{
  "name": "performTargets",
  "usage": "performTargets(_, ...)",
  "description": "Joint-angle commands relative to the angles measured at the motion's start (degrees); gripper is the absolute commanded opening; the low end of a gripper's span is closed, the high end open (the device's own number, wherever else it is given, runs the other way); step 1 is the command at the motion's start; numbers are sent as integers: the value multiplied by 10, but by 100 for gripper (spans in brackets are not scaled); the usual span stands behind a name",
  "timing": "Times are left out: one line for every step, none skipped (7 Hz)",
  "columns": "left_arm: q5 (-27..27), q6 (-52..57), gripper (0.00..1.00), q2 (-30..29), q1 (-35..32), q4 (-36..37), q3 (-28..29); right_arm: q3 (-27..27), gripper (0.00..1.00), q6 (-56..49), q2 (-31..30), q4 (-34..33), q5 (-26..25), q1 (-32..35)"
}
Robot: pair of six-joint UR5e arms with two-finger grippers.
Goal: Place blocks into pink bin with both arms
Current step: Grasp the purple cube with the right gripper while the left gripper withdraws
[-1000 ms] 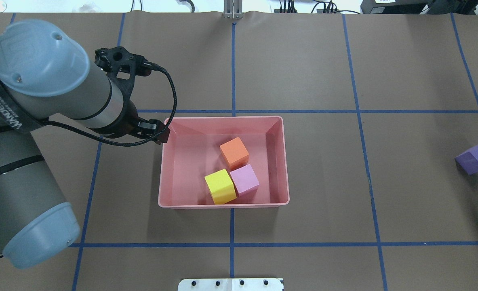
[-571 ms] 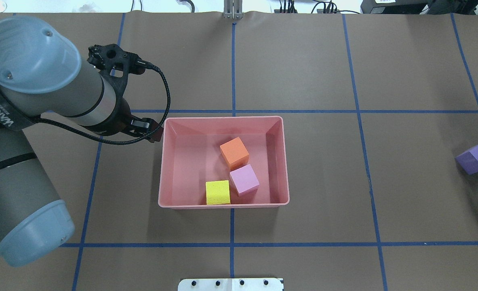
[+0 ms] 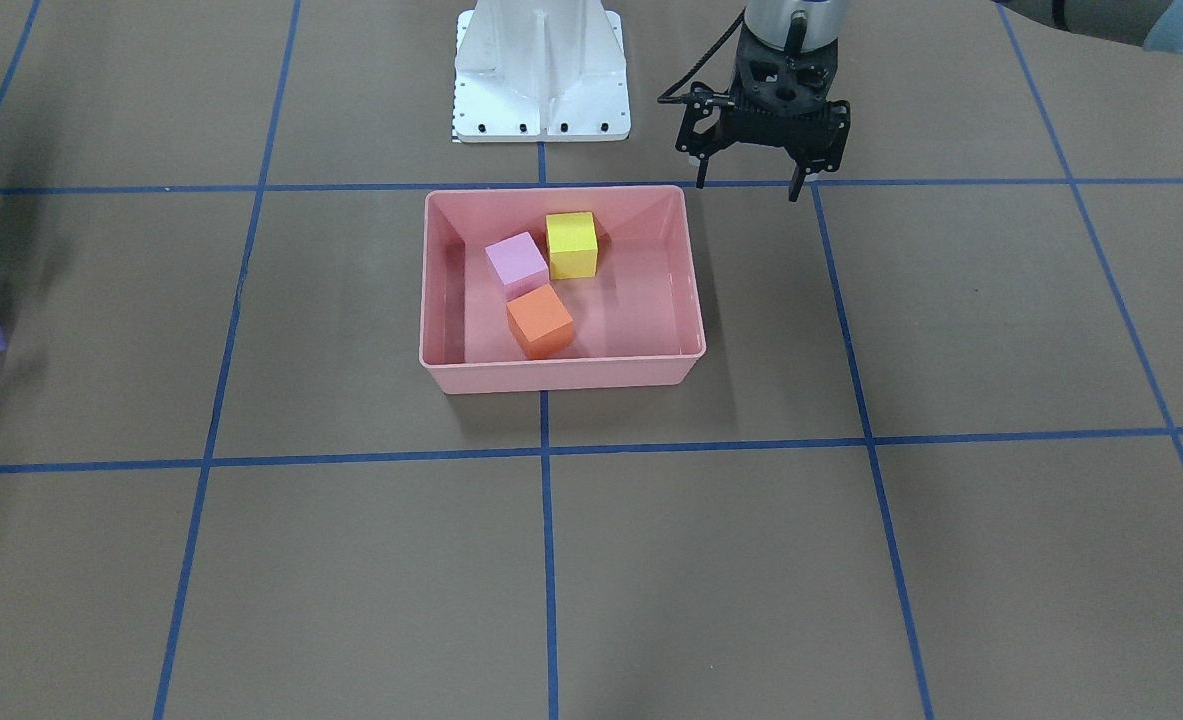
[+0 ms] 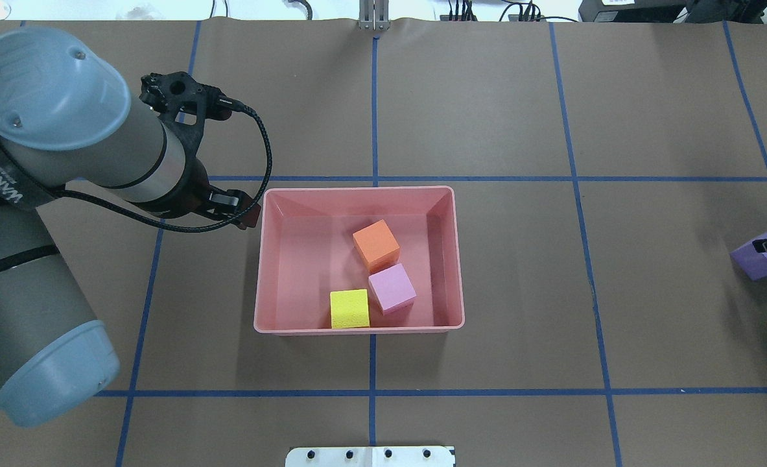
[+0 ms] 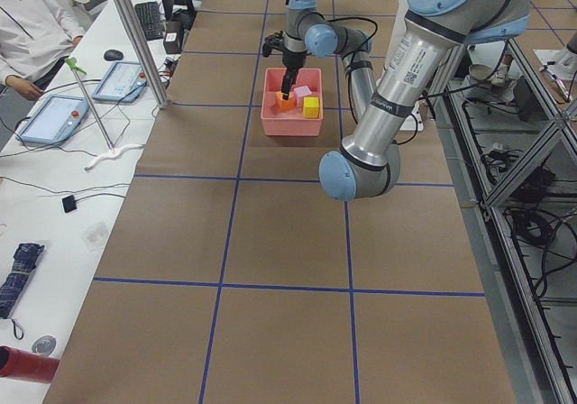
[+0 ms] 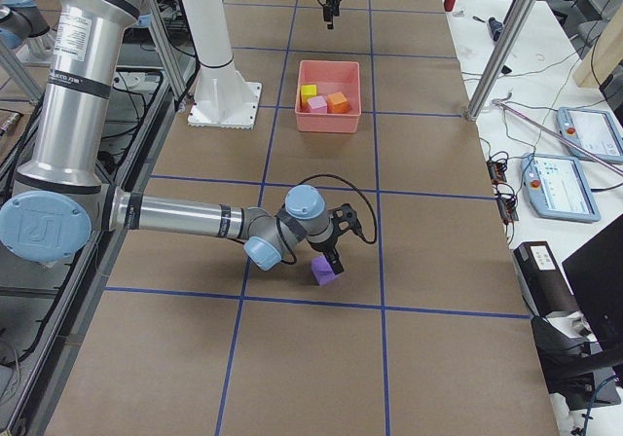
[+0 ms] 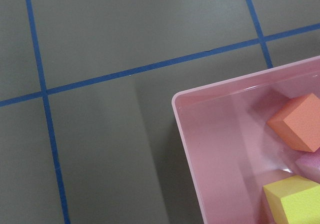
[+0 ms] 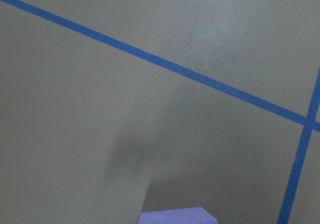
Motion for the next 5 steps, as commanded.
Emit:
performTargets(0,-1,100,1,1,0,1,-15,100,0,-2,1,0,-6)
performTargets(1,-1,100,1,1,0,1,-25,100,-1,-2,1,0,-8)
performTargets(1,-1,100,1,1,0,1,-33,100,1,3,1,-1,-13)
performTargets(1,0,100,2,1,0,1,-45,100,2,8,1,-2,-21)
performTargets(1,0,100,2,1,0,2,-58,99,3,13,1,-7,-27)
